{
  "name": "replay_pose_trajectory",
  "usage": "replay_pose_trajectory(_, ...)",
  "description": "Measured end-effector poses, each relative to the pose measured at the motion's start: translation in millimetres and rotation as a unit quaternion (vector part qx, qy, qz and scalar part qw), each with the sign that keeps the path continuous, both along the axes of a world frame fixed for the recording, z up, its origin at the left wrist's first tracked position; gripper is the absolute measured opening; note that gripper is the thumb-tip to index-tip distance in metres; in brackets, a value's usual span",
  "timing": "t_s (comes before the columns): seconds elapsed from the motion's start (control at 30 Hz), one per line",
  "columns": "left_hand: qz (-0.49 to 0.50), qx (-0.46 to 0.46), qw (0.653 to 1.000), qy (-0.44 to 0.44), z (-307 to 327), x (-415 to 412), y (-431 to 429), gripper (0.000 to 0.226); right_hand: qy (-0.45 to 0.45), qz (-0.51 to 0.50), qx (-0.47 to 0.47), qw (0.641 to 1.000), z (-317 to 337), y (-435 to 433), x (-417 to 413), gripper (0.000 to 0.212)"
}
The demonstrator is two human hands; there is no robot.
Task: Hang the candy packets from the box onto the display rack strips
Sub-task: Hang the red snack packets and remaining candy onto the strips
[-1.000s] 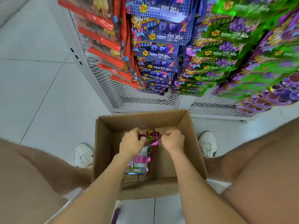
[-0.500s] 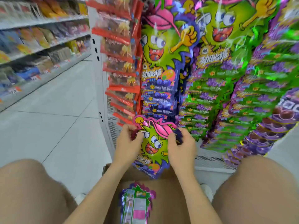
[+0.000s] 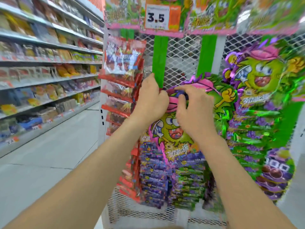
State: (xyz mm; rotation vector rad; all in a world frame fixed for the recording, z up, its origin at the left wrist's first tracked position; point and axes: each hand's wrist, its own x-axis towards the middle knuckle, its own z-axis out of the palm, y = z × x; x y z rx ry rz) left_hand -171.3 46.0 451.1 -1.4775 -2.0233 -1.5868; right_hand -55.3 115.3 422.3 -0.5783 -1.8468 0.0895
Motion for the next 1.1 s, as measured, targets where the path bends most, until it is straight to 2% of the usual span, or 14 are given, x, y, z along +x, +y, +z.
replay_pose_trajectory(0.1, -0.013, 0.021, 0.994, -0.108, 20, -4, 9, 0.042, -0.008, -0.017, -0.006, 1.0, 33, 16, -13, 0.026)
replay_pose_trajectory(0.2, -0.013, 0.045, 0.986, -0.159, 24, -7, 15, 0.047, -0.01, -0.002, -0.024, 1.0, 57, 25, -24, 0.023)
replay_pose_trajectory(0.37, -0.013, 0.068, 0.973, -0.219, 35, -11, 18, 0.012, -0.009, 0.033, -0.014, 0.999, 76, 30, -39, 0.026)
replay_pose_trajectory(0.47, -0.043, 0.05, 0.956, -0.285, 41, -15, 18, 0.027, -0.026, 0.025, -0.024, 0.999, 82, 35, -43, 0.026)
replay_pose_trajectory(0.6, -0.061, 0.039, 0.958, -0.276, 42, -26, 25, 0.027, -0.033, 0.026, -0.041, 0.998, 88, 39, -47, 0.029)
replay_pose_trajectory(0.77, -0.087, 0.044, 0.943, -0.319, 47, -30, 27, 0.025, -0.012, 0.038, -0.058, 0.998, 87, 35, -50, 0.029)
replay_pose_trajectory(0.87, -0.103, 0.059, 0.924, -0.362, 45, -36, 30, 0.043, 0.002, 0.062, -0.083, 0.995, 85, 36, -50, 0.026)
replay_pose_trajectory(0.93, -0.115, 0.049, 0.928, -0.352, 44, -38, 28, 0.037, 0.007, 0.066, -0.091, 0.994, 82, 38, -49, 0.026)
replay_pose_trajectory(1.03, -0.12, 0.04, 0.944, -0.305, 37, -36, 23, 0.013, -0.002, 0.056, -0.11, 0.992, 72, 43, -47, 0.023)
replay_pose_trajectory(1.1, -0.11, 0.037, 0.957, -0.265, 30, -38, 23, 0.012, -0.018, 0.042, -0.136, 0.99, 60, 47, -46, 0.017)
